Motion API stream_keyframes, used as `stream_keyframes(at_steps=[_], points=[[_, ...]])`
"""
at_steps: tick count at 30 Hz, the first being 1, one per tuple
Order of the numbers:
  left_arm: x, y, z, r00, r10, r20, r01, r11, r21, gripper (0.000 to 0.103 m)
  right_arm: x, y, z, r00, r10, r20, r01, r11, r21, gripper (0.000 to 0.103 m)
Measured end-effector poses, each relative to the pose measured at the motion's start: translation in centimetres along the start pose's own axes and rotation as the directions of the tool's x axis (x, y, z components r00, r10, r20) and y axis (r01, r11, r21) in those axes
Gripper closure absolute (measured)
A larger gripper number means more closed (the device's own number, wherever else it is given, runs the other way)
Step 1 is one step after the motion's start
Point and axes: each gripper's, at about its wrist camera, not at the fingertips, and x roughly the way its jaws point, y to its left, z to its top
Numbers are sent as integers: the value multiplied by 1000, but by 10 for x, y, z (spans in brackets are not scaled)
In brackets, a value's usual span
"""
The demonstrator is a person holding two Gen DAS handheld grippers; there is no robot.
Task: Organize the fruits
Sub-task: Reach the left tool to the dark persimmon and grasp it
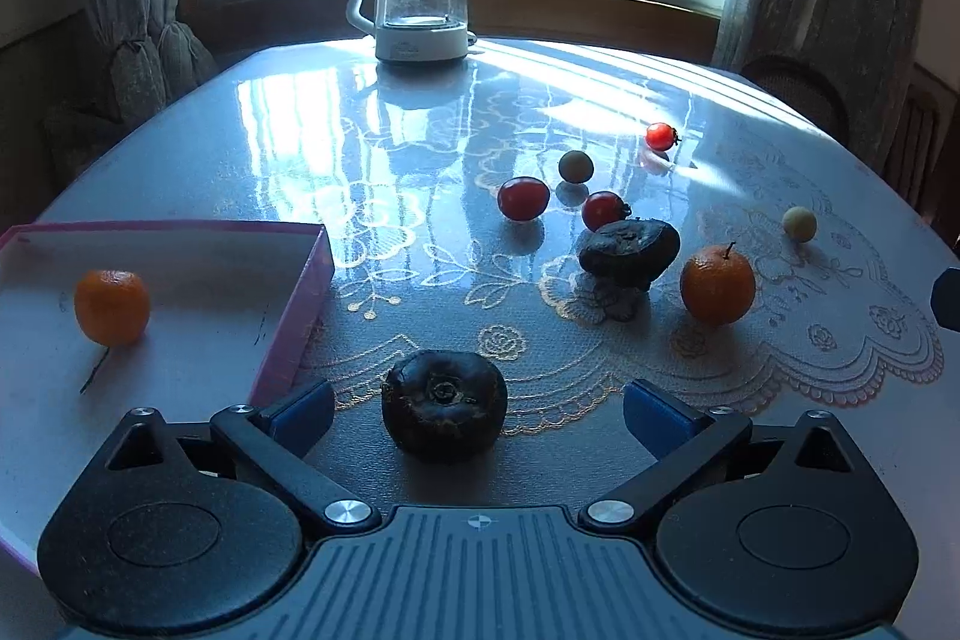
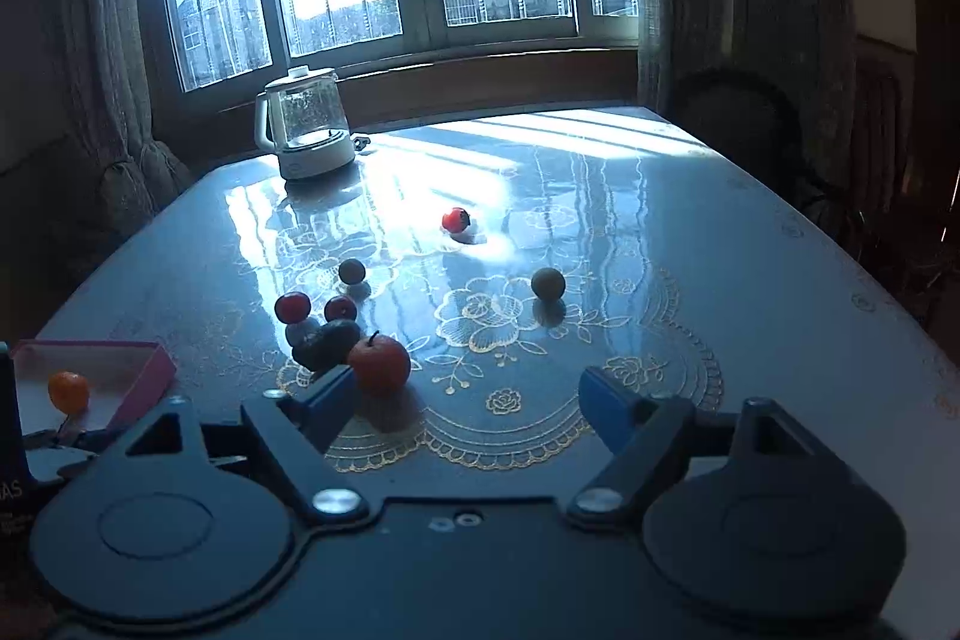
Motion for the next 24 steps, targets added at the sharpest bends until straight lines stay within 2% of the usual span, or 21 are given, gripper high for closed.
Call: stream_keyframes(at_steps=[3,7,12,14,16,21,23,24], points=[[2,-5,0,1000,18,12,-18,1000,-4,1,0,-6,1,1000,-11,-2,11,1000,12,21],[11,-1,-2,999,37,-30,-39,997,-62,1,0,-11,1,1000,-19,-4,20,999,26,21],[11,-4,-3,999,40,-21,-41,997,-65,1,2,-12,1,1000,-22,-9,23,1000,21,21],[10,-5,-4,998,58,-14,-59,996,-67,12,3,-12,1,1000,-21,-12,22,1000,22,21],[9,-5,-3,997,74,-9,-75,994,-74,17,3,-12,1,1000,-21,-15,21,1000,20,21],[9,-3,-2,996,84,-14,-85,992,-90,22,4,-12,2,1000,-24,-15,24,1000,18,21],[9,-5,-2,995,97,-10,-97,992,-80,37,4,-14,3,1000,-23,-14,23,999,24,21],[8,-5,-1,995,100,-9,-100,992,-77,41,4,-14,3,1000,-23,-14,24,999,25,21]])
